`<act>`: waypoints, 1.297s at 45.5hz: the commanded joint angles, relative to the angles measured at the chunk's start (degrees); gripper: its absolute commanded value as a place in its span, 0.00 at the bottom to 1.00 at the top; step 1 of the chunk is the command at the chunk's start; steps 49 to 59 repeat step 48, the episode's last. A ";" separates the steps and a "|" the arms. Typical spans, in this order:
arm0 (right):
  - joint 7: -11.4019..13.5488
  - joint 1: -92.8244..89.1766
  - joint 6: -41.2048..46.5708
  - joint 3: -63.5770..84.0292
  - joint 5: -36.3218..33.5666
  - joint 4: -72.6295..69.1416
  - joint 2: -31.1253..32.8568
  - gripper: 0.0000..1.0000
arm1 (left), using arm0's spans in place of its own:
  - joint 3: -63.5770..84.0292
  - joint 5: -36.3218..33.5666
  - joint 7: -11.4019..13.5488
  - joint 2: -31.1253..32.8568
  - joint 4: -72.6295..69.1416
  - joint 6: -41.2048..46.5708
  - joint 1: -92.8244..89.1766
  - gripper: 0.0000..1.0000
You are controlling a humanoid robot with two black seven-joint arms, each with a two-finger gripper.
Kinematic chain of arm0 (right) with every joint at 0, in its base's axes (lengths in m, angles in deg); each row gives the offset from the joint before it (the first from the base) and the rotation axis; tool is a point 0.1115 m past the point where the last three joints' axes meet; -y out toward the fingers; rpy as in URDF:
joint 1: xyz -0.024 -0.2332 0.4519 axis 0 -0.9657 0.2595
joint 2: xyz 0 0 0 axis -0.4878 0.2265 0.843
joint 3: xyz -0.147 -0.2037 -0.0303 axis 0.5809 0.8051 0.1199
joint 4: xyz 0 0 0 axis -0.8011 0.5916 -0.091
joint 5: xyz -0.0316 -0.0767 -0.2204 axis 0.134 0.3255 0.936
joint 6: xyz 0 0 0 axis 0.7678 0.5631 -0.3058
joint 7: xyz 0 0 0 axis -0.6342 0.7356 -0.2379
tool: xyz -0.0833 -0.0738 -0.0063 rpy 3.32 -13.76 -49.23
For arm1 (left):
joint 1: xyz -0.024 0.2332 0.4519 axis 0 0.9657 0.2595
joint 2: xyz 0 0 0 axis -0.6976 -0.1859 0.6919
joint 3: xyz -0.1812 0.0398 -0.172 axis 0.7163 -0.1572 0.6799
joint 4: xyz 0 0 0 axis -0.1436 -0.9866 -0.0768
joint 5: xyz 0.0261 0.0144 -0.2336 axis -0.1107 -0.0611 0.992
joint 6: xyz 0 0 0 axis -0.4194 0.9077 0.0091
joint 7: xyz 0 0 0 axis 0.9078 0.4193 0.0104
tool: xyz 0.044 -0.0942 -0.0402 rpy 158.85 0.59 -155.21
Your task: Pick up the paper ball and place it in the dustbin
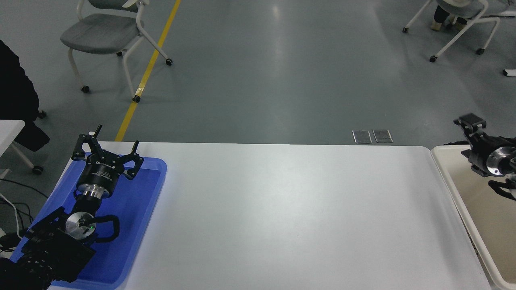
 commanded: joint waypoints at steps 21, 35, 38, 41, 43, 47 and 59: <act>-0.46 -5.32 10.19 -7.26 -39.37 0.40 -8.90 1.00 | 0.00 0.00 0.00 0.00 -0.04 0.00 0.01 1.00; -0.46 -13.50 21.00 -11.66 -39.90 7.08 -13.12 1.00 | 0.00 0.00 0.00 0.00 -0.04 0.00 0.01 1.00; -0.46 -14.29 22.85 -11.75 -39.90 7.87 -13.47 1.00 | 0.00 0.00 0.00 0.00 -0.04 0.00 0.01 1.00; -0.46 -14.99 24.60 -11.75 -39.90 8.48 -13.56 1.00 | 0.00 0.00 0.00 0.00 0.14 0.00 0.01 1.00; -0.46 -15.08 25.22 -11.75 -39.90 8.84 -13.73 1.00 | 0.00 0.00 0.00 0.00 -0.04 0.00 0.01 1.00; -0.46 -15.26 25.40 -11.75 -39.90 9.10 -13.73 1.00 | 0.00 0.00 0.00 0.00 -0.04 0.00 0.01 1.00; -0.46 -15.26 25.40 -11.75 -39.90 9.10 -13.73 1.00 | 0.00 0.00 0.00 0.00 -0.04 0.00 0.01 1.00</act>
